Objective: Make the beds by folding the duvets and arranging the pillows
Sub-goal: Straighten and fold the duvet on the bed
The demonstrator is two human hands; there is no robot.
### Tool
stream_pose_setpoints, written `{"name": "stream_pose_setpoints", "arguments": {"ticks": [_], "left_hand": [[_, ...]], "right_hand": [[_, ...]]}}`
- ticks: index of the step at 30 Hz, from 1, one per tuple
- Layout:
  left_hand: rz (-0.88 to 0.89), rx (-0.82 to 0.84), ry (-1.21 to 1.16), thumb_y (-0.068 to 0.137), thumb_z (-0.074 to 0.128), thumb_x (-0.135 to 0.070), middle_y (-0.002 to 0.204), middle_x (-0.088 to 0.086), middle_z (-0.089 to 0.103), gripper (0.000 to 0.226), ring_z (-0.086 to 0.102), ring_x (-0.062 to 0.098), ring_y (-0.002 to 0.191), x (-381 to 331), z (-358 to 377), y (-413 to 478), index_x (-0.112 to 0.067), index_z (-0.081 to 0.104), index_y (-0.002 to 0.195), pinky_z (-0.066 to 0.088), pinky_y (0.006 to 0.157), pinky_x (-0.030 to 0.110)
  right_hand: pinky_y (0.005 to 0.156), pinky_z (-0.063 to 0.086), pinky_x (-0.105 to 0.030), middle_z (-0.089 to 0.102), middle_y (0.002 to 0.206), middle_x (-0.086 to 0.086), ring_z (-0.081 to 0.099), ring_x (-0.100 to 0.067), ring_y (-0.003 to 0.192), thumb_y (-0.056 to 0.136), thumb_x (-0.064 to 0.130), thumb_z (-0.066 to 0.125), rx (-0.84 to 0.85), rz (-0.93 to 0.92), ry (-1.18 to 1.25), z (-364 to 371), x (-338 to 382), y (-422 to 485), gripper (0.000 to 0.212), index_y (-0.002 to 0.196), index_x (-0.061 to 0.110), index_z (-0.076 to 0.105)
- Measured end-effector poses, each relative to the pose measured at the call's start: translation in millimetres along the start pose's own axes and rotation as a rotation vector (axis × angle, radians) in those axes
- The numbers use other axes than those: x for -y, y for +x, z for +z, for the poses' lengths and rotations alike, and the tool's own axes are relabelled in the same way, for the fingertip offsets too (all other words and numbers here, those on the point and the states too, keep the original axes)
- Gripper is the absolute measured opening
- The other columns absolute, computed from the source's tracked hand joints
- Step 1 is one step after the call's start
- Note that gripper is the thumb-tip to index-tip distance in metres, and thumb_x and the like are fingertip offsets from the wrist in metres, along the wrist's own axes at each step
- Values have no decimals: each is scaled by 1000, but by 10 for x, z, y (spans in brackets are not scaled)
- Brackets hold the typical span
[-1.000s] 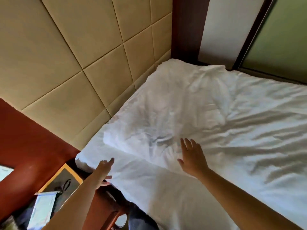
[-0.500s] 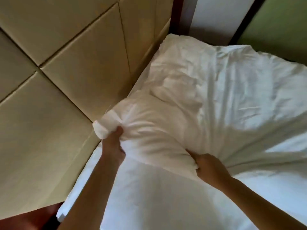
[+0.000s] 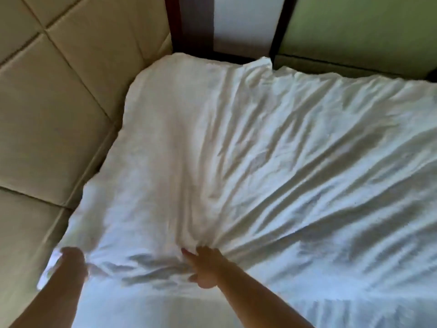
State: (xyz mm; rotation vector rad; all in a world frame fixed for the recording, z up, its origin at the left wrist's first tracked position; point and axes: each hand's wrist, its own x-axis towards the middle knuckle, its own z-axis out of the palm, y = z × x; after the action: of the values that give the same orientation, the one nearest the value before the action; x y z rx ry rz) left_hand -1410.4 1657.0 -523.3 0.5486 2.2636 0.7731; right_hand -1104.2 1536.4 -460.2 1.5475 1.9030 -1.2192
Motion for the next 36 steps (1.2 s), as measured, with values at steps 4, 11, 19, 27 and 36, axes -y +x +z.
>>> {"name": "stream_pose_setpoints", "arguments": {"ticks": [4, 11, 19, 27, 36], "left_hand": [[387, 27, 294, 100, 40, -29, 145, 33, 27, 59, 28, 47, 133, -287, 753, -1742, 4, 23, 146, 22, 111, 52], [1373, 663, 756, 86, 46, -54, 131, 23, 52, 62, 50, 33, 118, 765, 2598, -5179, -11, 49, 130, 49, 87, 51], [1726, 635, 1209, 34, 81, -29, 146, 19, 39, 118, 34, 41, 133, 1913, 4264, -7831, -23, 35, 142, 27, 87, 76], [1888, 367, 938, 69, 43, -9, 97, 13, 68, 49, 67, 34, 80, 1518, 4968, -7746, -12, 60, 115, 56, 63, 42], [1830, 360, 887, 63, 40, -13, 64, 2, 65, 33, 60, 32, 47, 1114, 3820, -7661, -17, 68, 80, 45, 50, 32]], "right_hand": [[114, 25, -36, 32, 151, -11, 30, -24, 140, 97, 27, 46, -424, 44, 120, 229, -1186, -885, 59, 150, 22, 19], [64, 57, -44, 69, 111, -6, 71, -27, 89, 27, 24, 93, -601, 670, 58, 1642, -4558, -2926, 96, 118, 18, 63], [115, 10, -52, -13, 156, -18, -1, -39, 145, 88, 32, 60, -561, 1037, -24, 2543, -7034, -4641, 107, 139, 25, -33], [107, 33, -56, 45, 131, -36, 45, -50, 121, 89, 1, 46, -680, 1091, -157, 2099, -8566, -4494, 59, 145, 10, 32], [70, 47, -32, 65, 100, -17, 64, -36, 94, 86, 6, 44, -768, 1012, -249, 1183, -7487, -5994, 27, 103, 8, 65]]}}
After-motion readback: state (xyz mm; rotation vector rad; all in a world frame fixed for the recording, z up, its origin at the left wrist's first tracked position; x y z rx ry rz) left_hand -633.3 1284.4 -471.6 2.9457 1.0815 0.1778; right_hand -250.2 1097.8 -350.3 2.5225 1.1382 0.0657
